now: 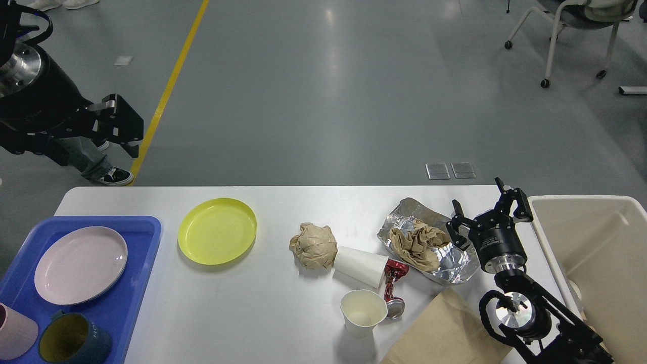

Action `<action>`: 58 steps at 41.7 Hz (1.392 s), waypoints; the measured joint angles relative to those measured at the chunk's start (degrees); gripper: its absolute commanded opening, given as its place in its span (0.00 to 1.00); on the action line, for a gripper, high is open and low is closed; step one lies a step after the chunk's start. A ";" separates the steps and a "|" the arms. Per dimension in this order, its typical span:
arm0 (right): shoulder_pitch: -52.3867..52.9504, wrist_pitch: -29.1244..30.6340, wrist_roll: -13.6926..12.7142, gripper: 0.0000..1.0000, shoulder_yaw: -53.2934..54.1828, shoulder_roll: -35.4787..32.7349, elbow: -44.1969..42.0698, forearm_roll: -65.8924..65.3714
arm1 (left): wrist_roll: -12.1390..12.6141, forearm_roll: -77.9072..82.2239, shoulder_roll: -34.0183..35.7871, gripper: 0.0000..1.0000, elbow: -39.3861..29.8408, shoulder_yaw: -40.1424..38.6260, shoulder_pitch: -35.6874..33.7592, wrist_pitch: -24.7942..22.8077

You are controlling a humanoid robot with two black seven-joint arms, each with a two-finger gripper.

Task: Tidy desktop
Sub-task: 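Release the green mug and raise the left gripper, then lower the left gripper to the yellow plate's rim and grasp it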

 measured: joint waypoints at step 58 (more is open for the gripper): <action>-0.01 0.00 0.00 1.00 0.00 0.00 0.00 -0.01 | 0.23 -37.87 -2.32 0.93 7.40 -10.75 41.48 34.16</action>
